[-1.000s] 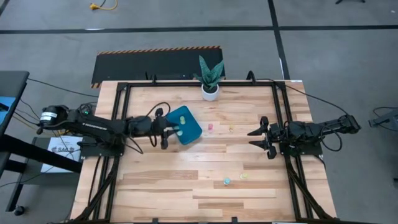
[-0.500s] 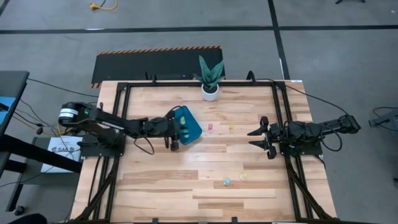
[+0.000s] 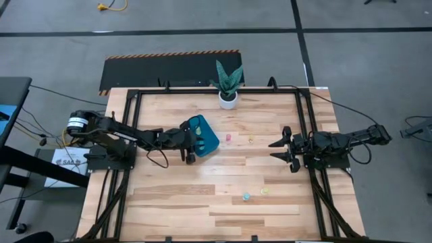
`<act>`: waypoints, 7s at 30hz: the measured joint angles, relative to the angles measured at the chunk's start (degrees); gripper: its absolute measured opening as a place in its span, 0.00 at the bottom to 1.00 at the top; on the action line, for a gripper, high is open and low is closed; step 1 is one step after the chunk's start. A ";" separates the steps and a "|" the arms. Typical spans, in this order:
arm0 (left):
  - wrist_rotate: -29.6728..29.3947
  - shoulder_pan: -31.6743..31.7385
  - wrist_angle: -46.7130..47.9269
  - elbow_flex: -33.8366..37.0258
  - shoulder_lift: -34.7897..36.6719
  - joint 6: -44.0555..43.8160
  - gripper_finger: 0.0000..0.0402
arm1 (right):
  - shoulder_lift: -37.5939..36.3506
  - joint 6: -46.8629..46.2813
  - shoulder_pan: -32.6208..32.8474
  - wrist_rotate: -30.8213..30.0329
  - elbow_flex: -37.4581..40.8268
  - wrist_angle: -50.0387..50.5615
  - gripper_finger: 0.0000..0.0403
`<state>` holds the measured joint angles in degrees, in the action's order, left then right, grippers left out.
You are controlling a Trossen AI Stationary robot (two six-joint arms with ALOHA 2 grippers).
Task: Pick and place pill bottles into a basket
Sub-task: Put the left blue medicine bottle into the blue bin, then put the top yellow medicine bottle into the blue bin
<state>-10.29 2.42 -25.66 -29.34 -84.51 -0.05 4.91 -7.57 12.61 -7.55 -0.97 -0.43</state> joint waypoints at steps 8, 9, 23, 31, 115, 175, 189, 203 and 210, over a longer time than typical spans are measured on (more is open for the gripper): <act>0.00 0.00 1.97 0.00 0.00 -2.69 0.31 | 0.00 0.00 0.00 -0.01 0.00 0.00 0.42; 0.00 0.00 2.16 0.00 0.00 -2.81 0.32 | 0.00 0.00 0.00 -0.01 0.00 0.00 0.42; 0.86 -4.66 1.39 0.21 18.02 4.21 0.35 | 0.00 0.00 0.01 -0.01 0.00 0.00 0.42; 11.56 -6.67 -4.50 16.88 46.90 6.97 0.35 | 0.00 0.00 0.01 -0.01 -0.02 0.00 0.42; 13.47 -6.54 24.91 28.22 82.36 -4.94 0.35 | 56.87 -9.37 -12.52 -15.06 -5.70 -21.14 0.56; 12.51 -6.54 25.04 28.28 82.36 -4.92 0.35 | 94.06 14.22 -20.41 17.95 -54.43 -19.48 0.22; 12.49 -6.56 25.05 28.28 82.29 -4.92 0.35 | 105.69 10.77 -20.65 18.20 -60.40 -18.86 0.23; 12.41 -6.56 25.02 28.28 82.29 -4.92 0.35 | 110.68 10.56 -21.39 18.13 -62.34 -18.89 0.25; 12.42 -6.56 25.02 28.28 82.29 -4.92 0.35 | 110.57 10.14 -21.76 17.96 -62.36 -18.13 0.25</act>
<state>2.13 -4.14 -0.64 -1.06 -2.22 -4.97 115.48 2.57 -9.15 10.41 -63.33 -18.55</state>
